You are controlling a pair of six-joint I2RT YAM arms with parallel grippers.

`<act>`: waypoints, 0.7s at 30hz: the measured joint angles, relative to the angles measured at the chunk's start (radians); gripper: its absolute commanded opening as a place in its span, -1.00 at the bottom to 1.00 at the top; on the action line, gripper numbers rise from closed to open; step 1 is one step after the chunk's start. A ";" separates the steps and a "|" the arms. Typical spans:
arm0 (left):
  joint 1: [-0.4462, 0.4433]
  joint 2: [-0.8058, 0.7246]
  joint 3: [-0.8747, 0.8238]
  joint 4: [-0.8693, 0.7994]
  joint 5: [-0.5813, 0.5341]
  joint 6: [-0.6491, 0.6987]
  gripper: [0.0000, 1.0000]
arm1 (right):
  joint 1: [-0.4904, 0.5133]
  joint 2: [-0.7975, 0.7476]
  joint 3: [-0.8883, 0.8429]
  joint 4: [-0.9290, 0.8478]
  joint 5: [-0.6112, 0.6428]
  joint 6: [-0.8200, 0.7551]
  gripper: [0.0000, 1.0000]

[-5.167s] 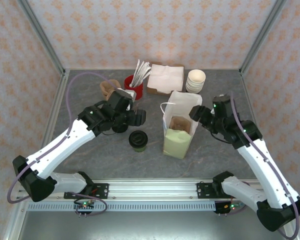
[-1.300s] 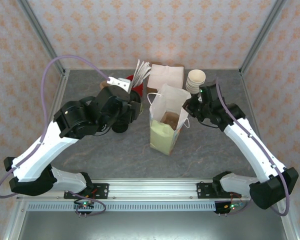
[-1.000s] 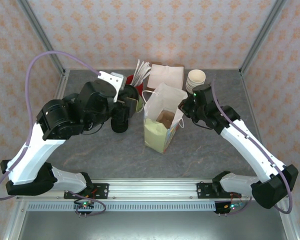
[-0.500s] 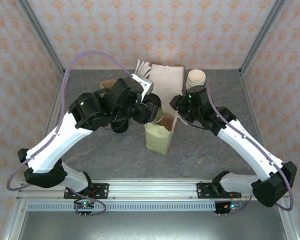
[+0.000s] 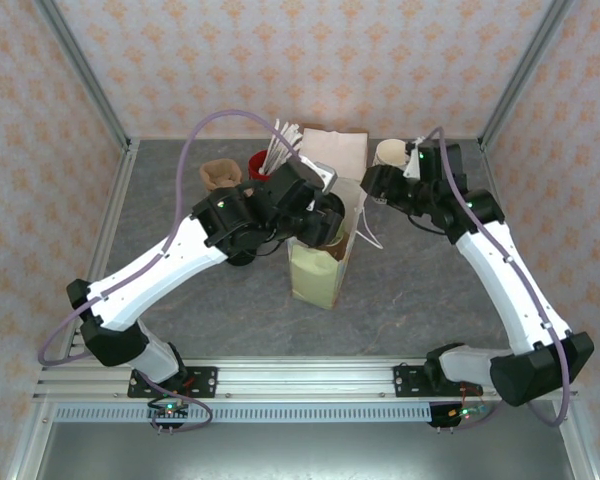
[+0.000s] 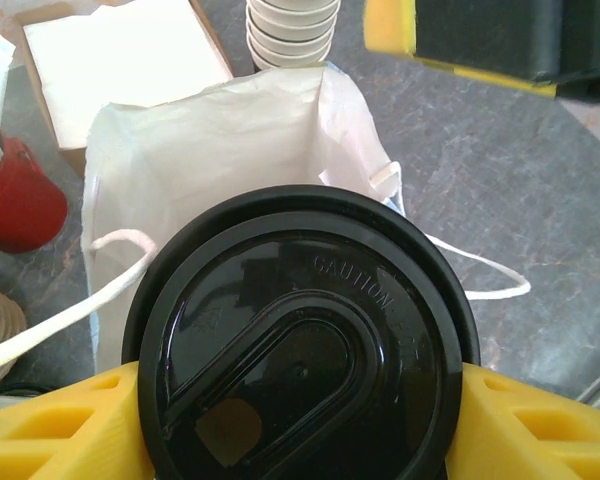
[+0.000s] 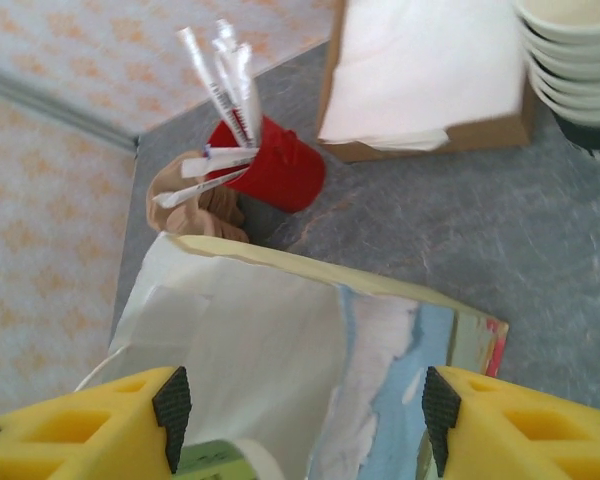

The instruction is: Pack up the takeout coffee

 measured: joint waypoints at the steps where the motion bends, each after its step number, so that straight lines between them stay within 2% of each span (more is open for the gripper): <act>1: 0.000 0.004 -0.015 0.014 -0.013 0.008 0.31 | 0.000 0.018 0.015 -0.001 -0.012 -0.043 0.27; 8: 0.000 -0.001 -0.176 0.127 -0.093 0.035 0.31 | -0.007 0.124 0.054 -0.020 -0.056 -0.241 0.26; 13: 0.000 -0.001 -0.187 0.156 -0.098 0.043 0.29 | -0.011 0.186 0.116 -0.079 -0.053 -0.311 0.26; 21: 0.000 -0.001 -0.187 0.158 -0.100 0.007 0.29 | -0.013 0.192 0.119 -0.105 -0.111 -0.454 0.28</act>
